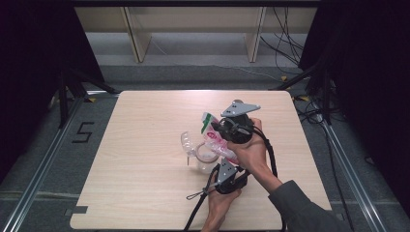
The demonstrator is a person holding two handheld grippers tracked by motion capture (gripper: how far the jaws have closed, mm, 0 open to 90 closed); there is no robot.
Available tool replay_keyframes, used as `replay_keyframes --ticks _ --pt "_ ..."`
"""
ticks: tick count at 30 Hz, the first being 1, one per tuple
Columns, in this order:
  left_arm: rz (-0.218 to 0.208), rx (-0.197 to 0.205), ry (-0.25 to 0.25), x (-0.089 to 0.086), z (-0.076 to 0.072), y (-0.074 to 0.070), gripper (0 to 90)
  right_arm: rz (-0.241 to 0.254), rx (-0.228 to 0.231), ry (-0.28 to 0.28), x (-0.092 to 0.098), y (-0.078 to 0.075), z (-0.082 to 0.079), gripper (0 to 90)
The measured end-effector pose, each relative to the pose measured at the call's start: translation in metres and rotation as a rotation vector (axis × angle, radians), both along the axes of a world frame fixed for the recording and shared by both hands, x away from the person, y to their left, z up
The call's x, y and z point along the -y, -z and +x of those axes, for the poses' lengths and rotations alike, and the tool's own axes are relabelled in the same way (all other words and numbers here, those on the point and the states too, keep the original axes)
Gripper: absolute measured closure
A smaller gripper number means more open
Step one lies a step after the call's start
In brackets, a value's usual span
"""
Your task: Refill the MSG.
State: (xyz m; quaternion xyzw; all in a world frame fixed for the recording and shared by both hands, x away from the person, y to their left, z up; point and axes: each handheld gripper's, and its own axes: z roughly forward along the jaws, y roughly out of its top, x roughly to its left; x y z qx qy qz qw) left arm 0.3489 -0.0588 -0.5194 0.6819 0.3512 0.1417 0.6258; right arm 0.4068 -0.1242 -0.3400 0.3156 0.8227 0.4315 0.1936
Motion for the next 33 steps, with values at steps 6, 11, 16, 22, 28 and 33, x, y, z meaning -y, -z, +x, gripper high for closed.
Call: replay_keyframes --ticks 6,11,16,22,28,33 --pt "-0.003 -0.002 0.009 0.0002 -0.0002 -0.0002 73.5 -0.006 0.017 -0.003 -0.0013 0.0021 0.0029 90.0" --pt "-0.003 -0.002 0.014 0.0003 -0.0001 -0.0004 73.5 -0.012 -0.004 0.008 -0.0016 0.0018 0.0025 90.0" --pt "-0.004 0.003 0.018 0.0006 -0.0001 -0.0012 73.7 -0.024 0.015 0.002 -0.0041 0.0034 0.004 90.0" --pt "0.0 0.004 0.022 0.0009 -0.0004 -0.0012 73.8 -0.036 0.014 0.003 -0.0073 0.0059 0.0063 90.0" --pt "0.004 0.005 0.022 -0.0004 -0.0008 -0.0019 73.9 -0.028 0.009 0.001 -0.0077 0.0061 0.0073 90.0" --pt "0.005 0.006 0.024 -0.0003 -0.0008 -0.0021 74.0 -0.03 0.013 -0.006 -0.0077 0.0064 0.0079 90.0"
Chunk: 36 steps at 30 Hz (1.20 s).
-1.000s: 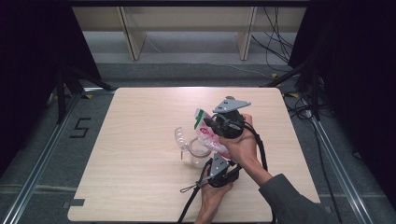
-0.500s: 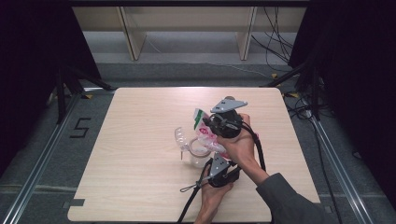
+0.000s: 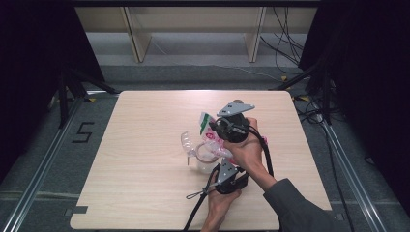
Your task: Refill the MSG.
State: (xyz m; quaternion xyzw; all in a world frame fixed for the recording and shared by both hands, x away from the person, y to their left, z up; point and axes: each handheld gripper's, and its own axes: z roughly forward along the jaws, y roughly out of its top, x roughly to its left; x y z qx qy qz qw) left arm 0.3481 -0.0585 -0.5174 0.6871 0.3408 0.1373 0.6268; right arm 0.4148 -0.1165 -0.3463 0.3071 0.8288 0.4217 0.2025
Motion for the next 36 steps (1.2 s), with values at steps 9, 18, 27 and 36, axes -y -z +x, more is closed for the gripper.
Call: replay_keyframes --ticks 9,18,27,36 --pt "-0.018 -0.008 0.011 0.0007 0.0005 -0.0005 74.0 -0.007 0.0 0.018 -0.0029 0.0009 -0.0004 90.0" --pt "-0.019 -0.006 0.015 0.0005 0.0008 -0.0008 74.1 -0.013 -0.018 0.01 -0.0035 0.0021 0.0008 90.0" --pt "-0.023 -0.005 0.016 -0.0005 0.0004 -0.0021 74.1 -0.004 -0.003 0.004 -0.0046 0.0017 0.0011 90.0" --pt "-0.028 -0.008 0.018 0.0002 0.0007 -0.0002 74.1 -0.02 -0.007 0.003 -0.0065 0.0046 0.002 90.0"
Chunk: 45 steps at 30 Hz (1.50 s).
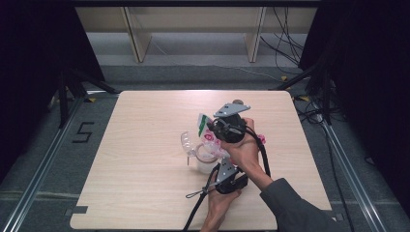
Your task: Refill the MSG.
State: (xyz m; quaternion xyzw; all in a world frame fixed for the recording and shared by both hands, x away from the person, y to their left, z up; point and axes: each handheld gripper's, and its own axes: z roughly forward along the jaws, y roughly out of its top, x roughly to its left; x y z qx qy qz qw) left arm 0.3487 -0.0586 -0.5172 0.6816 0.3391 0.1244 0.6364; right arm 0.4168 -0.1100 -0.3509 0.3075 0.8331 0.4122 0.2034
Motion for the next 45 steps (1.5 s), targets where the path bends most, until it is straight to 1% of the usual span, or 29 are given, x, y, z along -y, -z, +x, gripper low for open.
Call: replay_keyframes --ticks 1,2,3,4,5,6,7,8,9,10,12,13,14,15,19,20,22,23,25,26,27,33,39,40,41,42,43,44,45 --pt "0.003 -0.004 -0.001 0.0001 -0.0004 -0.0003 74.1 0.008 0.012 0.008 -0.0012 0.0018 0.0 90.0" --pt "0.003 -0.004 -0.001 0.0 -0.0004 -0.0004 74.1 -0.004 0.005 -0.003 -0.0008 0.0012 0.0003 90.0" --pt "0.003 -0.002 -0.002 -0.0002 -0.0003 -0.0006 74.1 0.009 0.01 0.01 -0.0013 0.0017 -0.0001 90.0" --pt "0.006 -0.001 -0.004 -0.0005 -0.0002 -0.0007 74.1 0.01 0.003 0.002 -0.0002 0.0006 0.0004 90.0" --pt "0.007 -0.002 -0.003 -0.0006 -0.0002 -0.0008 74.1 0.016 -0.004 0.009 0.0003 -0.0004 -0.0001 90.0" --pt "0.005 -0.002 -0.002 -0.0003 -0.0002 -0.0006 74.2 0.017 -0.001 0.007 0.0003 -0.0002 0.0001 90.0" --pt "0.0 -0.006 0.0 0.0004 -0.0005 -0.0005 74.1 0.011 -0.005 0.003 0.0002 0.0002 -0.0002 90.0" --pt "0.004 -0.005 0.003 0.0009 -0.0006 -0.0001 74.2 0.007 0.009 0.009 -0.001 0.0021 0.0 90.0" --pt "0.005 -0.006 0.003 0.0009 -0.0007 -0.0004 74.1 -0.011 -0.005 0.003 -0.0008 0.0013 -0.0003 90.0" --pt "0.001 -0.006 0.001 0.0008 -0.0007 -0.0006 74.1 -0.01 -0.003 0.002 -0.0006 0.0014 0.0001 90.0" --pt "0.002 -0.003 -0.001 0.0004 -0.0006 -0.0005 74.1 0.018 -0.001 0.023 -0.0008 0.0016 -0.0008 90.0" --pt "0.004 -0.003 0.001 0.0004 -0.0006 -0.0004 74.1 0.023 0.001 0.019 -0.0011 0.0022 -0.0007 90.0" --pt "0.006 -0.002 0.001 0.0004 -0.0007 -0.0002 74.1 0.013 0.005 0.018 -0.0008 0.0022 -0.0005 90.0" --pt "0.007 -0.004 -0.004 0.0007 -0.001 -0.0004 74.1 0.005 -0.011 0.015 -0.0005 0.0014 -0.001 90.0" --pt "0.004 -0.004 0.001 0.0004 -0.0008 -0.0005 74.1 0.01 -0.012 0.02 -0.001 0.0014 -0.0015 90.0" --pt "0.003 -0.002 -0.003 0.0008 -0.0008 -0.0002 74.1 -0.004 0.003 0.002 -0.0006 0.0017 -0.0002 90.0" --pt "0.004 -0.005 0.0 0.0005 -0.0007 -0.0003 74.1 0.006 0.007 0.014 -0.0021 0.0031 -0.0007 90.0" --pt "0.001 -0.005 -0.001 0.0006 -0.0008 -0.0004 74.1 -0.002 -0.003 0.006 -0.0011 0.0019 -0.0005 90.0" --pt "0.007 -0.003 -0.001 0.0003 -0.0008 -0.0006 74.1 0.003 -0.004 0.009 -0.0009 0.0016 -0.0007 90.0" --pt "0.008 -0.004 -0.001 0.0003 -0.0008 -0.0005 74.1 0.018 -0.022 0.022 -0.0015 0.0017 -0.0021 90.0" --pt "0.008 -0.004 -0.001 0.0003 -0.0008 -0.0005 74.1 0.02 0.004 0.02 -0.0011 0.0025 -0.0004 90.0" --pt "0.006 -0.003 -0.001 0.0008 -0.0007 -0.0008 74.1 0.019 -0.002 0.023 -0.001 0.0021 -0.0001 90.0" --pt "0.007 -0.003 0.001 0.0009 -0.0007 -0.0012 74.0 0.006 0.012 0.01 -0.0012 0.002 0.0009 90.0" --pt "0.006 -0.002 0.0 0.0012 -0.0008 -0.001 74.1 -0.001 -0.006 0.015 -0.0012 0.0015 0.0 90.0" --pt "0.006 -0.002 0.0 0.0011 -0.0008 -0.0012 74.1 0.002 0.012 0.009 -0.002 0.0029 0.001 90.0" --pt "0.008 -0.002 0.0 0.0006 -0.0009 -0.0017 74.1 0.001 -0.007 0.013 -0.0014 0.0014 0.0 90.0" --pt "0.006 0.0 -0.003 0.0006 -0.0008 -0.0017 74.1 0.017 0.003 0.021 -0.0018 0.0018 0.0003 90.0" --pt "0.005 -0.001 -0.002 0.0005 -0.0007 -0.0017 74.1 0.018 -0.023 0.023 -0.0013 0.0003 -0.0009 90.0" --pt "0.007 -0.002 -0.002 0.0006 -0.0008 -0.0013 74.1 0.024 -0.013 0.027 -0.0021 0.0014 -0.0006 90.0"
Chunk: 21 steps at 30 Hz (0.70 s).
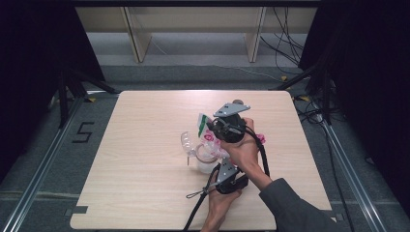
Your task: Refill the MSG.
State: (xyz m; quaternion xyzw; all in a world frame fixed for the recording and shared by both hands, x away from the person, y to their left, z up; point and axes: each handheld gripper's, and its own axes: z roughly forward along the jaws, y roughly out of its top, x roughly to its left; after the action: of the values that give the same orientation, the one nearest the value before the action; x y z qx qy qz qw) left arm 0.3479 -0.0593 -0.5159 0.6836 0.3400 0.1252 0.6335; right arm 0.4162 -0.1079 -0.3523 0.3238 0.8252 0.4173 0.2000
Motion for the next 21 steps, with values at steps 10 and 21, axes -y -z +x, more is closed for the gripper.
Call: replay_keyframes --ticks 10,21 --pt "-0.006 -0.001 0.001 -0.0008 -0.0001 -0.0003 74.0 -0.011 0.019 -0.003 -0.0022 0.0016 0.0012 90.0" --pt "-0.011 -0.003 0.005 -0.0005 -0.0008 -0.0001 74.1 -0.028 0.02 -0.025 -0.0019 0.0015 0.0008 90.0"
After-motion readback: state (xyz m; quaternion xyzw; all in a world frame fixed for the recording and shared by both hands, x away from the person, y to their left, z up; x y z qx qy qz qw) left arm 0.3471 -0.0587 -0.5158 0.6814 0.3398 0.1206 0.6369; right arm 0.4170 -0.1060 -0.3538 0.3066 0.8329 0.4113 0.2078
